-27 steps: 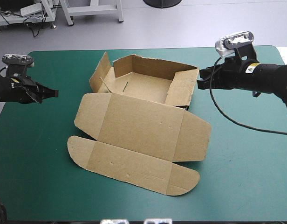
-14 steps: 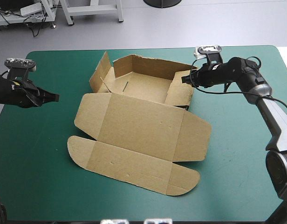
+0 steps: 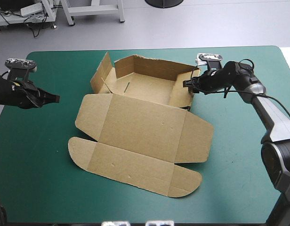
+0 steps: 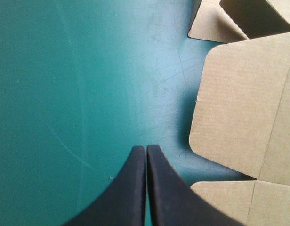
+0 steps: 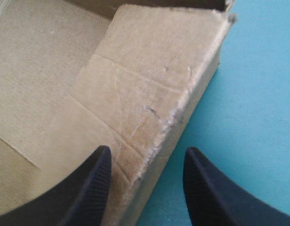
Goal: Fold the box
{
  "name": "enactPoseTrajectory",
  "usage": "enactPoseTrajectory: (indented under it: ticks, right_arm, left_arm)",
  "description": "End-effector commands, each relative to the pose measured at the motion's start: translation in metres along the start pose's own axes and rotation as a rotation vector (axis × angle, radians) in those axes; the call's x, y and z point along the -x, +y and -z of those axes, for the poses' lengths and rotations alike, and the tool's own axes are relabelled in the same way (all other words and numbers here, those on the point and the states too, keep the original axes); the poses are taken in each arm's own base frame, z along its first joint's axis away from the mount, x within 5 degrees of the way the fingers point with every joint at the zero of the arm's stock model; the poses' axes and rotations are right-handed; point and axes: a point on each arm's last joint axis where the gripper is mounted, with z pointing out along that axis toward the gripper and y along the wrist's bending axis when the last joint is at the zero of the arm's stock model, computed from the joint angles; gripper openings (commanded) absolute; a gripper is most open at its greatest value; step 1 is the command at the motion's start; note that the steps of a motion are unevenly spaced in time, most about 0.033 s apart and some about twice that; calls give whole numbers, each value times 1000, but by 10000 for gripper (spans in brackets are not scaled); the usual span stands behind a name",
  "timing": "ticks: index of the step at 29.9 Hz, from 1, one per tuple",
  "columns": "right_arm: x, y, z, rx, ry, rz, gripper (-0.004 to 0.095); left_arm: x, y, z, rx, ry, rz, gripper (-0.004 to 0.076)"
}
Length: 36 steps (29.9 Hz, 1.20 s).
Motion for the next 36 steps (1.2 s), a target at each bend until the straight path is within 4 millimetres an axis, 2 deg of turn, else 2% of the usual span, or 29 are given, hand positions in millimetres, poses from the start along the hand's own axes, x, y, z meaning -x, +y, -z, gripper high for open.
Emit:
enactPoseTrajectory:
  ticks: [1, 4, 6, 9, 11, 16, 19, 22, 28, 33, 36]
  right_arm:
    - [13, 11, 13, 92, -86, -85, 454]
    - [12, 12, 3, 133, -77, -102, 441]
    - [13, 11, 1, 136, -90, -90, 379]
    - [16, 11, 2, 128, -126, -98, 180]
    - [17, 11, 3, 127, -127, -93, -23]
    - [17, 11, 4, 128, -130, -83, -3]
    - [19, 15, 15, 135, -147, -80, -2]
    - [25, 22, 39, 145, -202, -58, -2]
    - [38, 37, 122, 168, -372, 9, -3]
    - [37, 36, 184, 164, -440, 32, -3]
    - [31, 34, 216, 154, -468, 43, -3]
  left_arm:
    - [7, -3, 16, 2, -93, 1, -7]
    - [7, -3, 16, 2, -93, 1, -7]
    - [7, -3, 16, 2, -93, 1, -7]
    - [7, -3, 16, 2, -96, 1, -7]
    - [7, -3, 16, 4, -102, 1, -7]
    - [10, -2, 15, 10, -125, 2, -10]
    - [15, 0, 14, 27, -180, 3, -10]
    - [24, 4, 12, 54, -251, 2, -10]
    - [38, 11, 4, 95, -370, 61, -10]
    - [44, 18, -17, 68, -359, 138, -10]
    - [46, 32, -24, 22, -373, 248, -10]
